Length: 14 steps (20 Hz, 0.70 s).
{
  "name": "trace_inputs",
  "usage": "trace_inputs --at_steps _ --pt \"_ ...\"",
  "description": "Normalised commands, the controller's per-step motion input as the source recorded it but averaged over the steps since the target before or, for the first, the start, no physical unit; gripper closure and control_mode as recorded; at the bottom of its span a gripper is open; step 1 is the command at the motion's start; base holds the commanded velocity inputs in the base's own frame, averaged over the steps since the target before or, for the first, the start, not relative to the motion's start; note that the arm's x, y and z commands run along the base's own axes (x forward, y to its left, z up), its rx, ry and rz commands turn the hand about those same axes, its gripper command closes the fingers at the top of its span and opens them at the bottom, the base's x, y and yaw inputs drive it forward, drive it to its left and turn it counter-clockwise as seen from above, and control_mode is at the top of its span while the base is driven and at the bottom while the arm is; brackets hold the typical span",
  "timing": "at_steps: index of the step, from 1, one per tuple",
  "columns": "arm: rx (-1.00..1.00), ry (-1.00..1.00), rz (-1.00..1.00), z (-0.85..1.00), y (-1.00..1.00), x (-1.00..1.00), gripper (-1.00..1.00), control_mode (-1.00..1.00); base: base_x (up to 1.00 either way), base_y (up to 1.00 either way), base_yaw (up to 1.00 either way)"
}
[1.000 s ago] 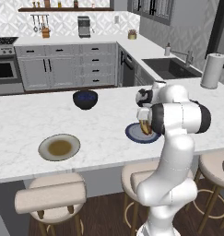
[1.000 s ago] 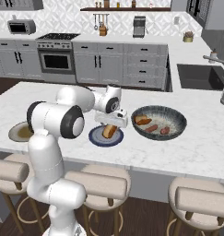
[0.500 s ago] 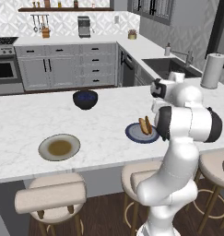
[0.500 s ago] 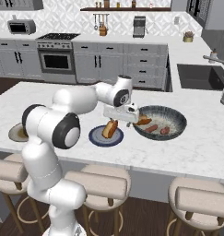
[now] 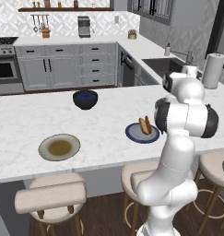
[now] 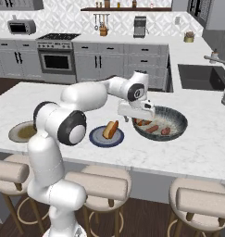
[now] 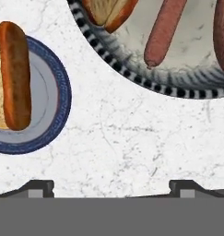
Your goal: Place one bun and one sausage from the bowl on each plate.
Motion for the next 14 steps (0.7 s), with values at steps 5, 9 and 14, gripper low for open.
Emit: trace_inputs --at_steps 5,9,14 --pt "0.0 0.03 0.0 -0.09 -0.59 0.01 -1.0 -1.0 0.0 0.0 0.0" --pt "0.0 0.0 0.0 -0.13 -0.65 0.05 -1.0 -1.0 0.0 0.0 0.0" --pt "0.0 0.0 0.0 -0.19 -0.47 0.13 -1.0 -1.0 0.0 0.0 0.0"
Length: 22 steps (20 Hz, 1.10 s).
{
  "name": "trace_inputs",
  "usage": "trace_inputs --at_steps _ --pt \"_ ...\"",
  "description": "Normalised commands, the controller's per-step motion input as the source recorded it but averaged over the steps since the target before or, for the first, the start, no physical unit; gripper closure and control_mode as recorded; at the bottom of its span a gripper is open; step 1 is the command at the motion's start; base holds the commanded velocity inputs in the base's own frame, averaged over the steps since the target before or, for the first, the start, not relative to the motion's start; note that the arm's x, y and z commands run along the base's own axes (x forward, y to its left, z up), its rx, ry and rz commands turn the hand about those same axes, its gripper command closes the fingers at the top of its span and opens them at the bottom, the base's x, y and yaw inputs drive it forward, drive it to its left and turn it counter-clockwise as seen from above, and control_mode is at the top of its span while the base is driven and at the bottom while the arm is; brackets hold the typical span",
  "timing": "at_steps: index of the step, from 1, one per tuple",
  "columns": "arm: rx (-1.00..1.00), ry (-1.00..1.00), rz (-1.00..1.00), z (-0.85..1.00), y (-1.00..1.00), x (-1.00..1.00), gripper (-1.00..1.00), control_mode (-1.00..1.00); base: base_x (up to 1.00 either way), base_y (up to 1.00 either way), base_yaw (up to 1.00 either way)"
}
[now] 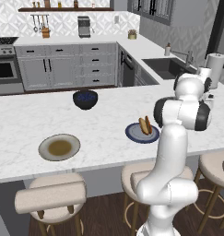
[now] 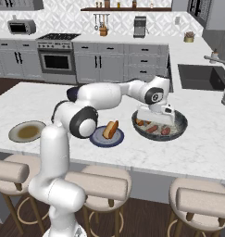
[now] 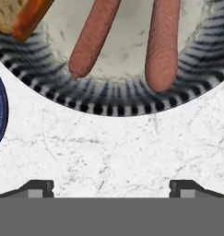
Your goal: Place one bun and one sausage from the bowl on each plate.
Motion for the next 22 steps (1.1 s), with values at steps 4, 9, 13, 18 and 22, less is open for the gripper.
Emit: trace_inputs --at_steps 4,9,13,18,22 --pt "0.0 0.0 0.0 -0.19 -0.33 0.48 -1.0 -1.0 0.0 0.0 0.0" --pt "0.0 0.0 0.03 -0.23 -0.28 0.64 -1.0 -1.0 0.0 0.0 0.0" --pt "0.0 0.06 0.02 -0.36 -0.21 0.37 -1.0 -1.0 0.0 0.0 0.0" --pt "0.0 0.1 0.01 -0.43 -0.06 0.05 -1.0 -1.0 0.0 0.0 0.0" --pt "0.0 0.09 0.0 -0.34 0.0 0.0 1.0 -1.0 0.0 0.0 0.0"
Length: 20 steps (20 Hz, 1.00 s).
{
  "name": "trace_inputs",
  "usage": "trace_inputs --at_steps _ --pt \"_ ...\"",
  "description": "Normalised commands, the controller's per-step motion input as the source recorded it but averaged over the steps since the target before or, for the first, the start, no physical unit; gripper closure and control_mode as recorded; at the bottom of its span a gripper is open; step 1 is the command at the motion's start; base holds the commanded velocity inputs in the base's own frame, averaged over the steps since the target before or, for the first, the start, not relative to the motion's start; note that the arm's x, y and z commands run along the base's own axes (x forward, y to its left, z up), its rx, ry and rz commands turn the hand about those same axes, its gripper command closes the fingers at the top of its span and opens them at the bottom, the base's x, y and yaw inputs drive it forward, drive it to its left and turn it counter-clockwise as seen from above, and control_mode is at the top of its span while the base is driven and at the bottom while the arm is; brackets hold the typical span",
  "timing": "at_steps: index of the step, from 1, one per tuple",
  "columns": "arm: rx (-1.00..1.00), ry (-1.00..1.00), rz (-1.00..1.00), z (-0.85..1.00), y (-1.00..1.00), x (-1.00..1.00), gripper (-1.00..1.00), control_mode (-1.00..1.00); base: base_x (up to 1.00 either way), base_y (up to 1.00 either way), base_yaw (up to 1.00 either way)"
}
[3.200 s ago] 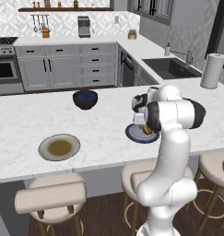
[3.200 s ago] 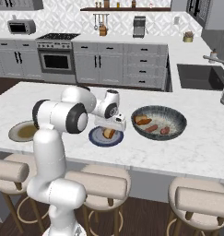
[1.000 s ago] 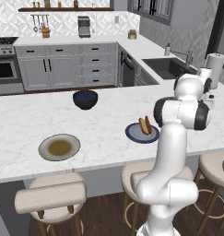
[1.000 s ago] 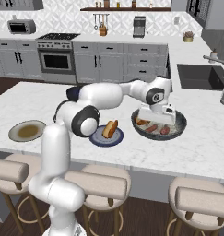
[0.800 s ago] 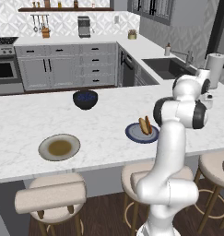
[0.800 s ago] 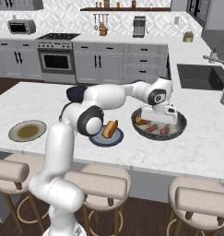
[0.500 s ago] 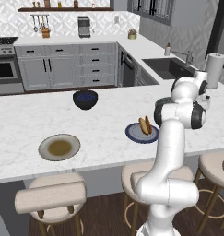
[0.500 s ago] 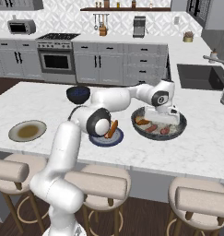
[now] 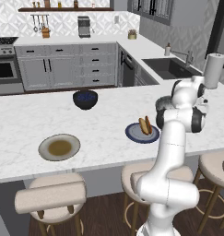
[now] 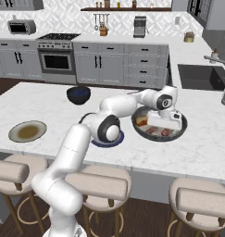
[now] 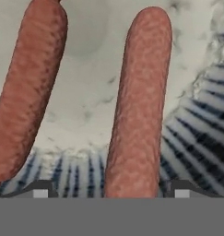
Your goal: Place one bun and one sausage from the bowl on each plate.
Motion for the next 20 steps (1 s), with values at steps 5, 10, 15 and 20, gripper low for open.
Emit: trace_inputs --at_steps 5,10,15,20 --pt "0.0 0.02 0.0 -0.27 0.0 0.0 1.0 -1.0 0.0 0.0 0.0" --pt "0.0 -0.01 0.0 0.07 0.01 -0.07 1.0 -1.0 0.0 0.0 0.0" --pt "-0.05 -0.11 0.01 0.3 0.42 -0.84 1.0 -1.0 0.0 0.0 0.0" --pt "-0.15 -0.24 0.06 0.19 0.77 -1.0 1.0 -1.0 0.0 0.0 0.0"
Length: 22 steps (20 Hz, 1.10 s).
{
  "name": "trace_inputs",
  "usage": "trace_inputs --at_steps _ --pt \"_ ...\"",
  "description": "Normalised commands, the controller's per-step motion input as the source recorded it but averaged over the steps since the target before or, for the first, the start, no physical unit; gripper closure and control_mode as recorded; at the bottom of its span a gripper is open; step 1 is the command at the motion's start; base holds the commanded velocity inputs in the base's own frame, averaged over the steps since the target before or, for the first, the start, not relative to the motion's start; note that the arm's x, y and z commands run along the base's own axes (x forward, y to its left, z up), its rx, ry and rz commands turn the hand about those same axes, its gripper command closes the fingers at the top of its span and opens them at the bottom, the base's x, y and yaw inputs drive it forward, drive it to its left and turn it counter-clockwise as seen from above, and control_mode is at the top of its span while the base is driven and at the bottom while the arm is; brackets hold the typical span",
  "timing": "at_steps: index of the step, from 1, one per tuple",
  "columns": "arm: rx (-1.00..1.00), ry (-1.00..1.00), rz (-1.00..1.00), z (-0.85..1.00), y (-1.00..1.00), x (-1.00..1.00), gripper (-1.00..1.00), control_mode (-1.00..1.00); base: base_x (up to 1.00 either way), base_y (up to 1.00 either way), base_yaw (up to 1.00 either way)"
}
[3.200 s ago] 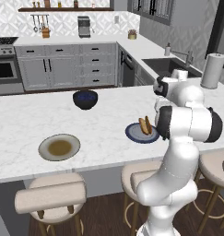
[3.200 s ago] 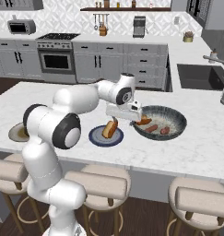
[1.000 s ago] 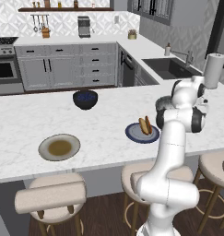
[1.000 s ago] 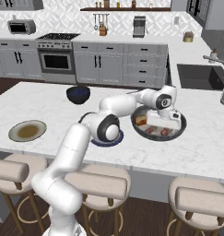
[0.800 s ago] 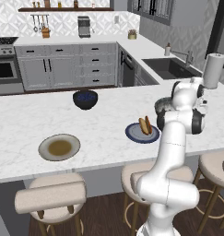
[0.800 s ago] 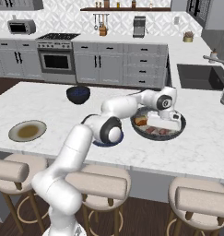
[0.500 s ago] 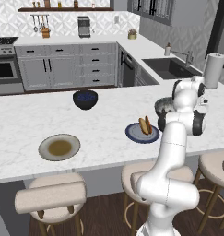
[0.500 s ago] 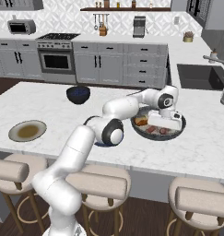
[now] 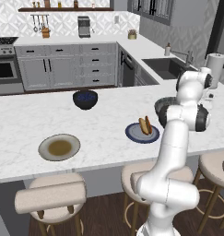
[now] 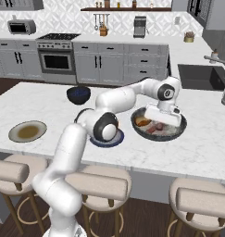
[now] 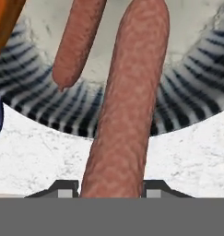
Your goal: Place one bun and one sausage from the bowl on each plate.
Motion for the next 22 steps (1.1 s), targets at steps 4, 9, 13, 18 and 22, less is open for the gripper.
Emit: trace_inputs --at_steps 4,9,13,18,22 --pt "-0.12 -0.16 0.04 0.19 0.92 -0.93 1.0 -1.0 0.0 0.0 0.0" --pt "-0.08 -0.18 0.0 0.23 1.0 -0.48 1.0 -1.0 0.0 0.0 0.0" --pt "-0.02 -0.18 0.01 0.21 1.0 -0.07 1.0 -1.0 0.0 0.0 0.0" --pt "0.0 -0.02 0.14 0.12 0.99 0.0 1.0 -1.0 0.0 0.0 0.0" --pt "0.0 0.0 0.18 0.0 0.95 0.12 1.0 -1.0 0.0 0.0 0.0"
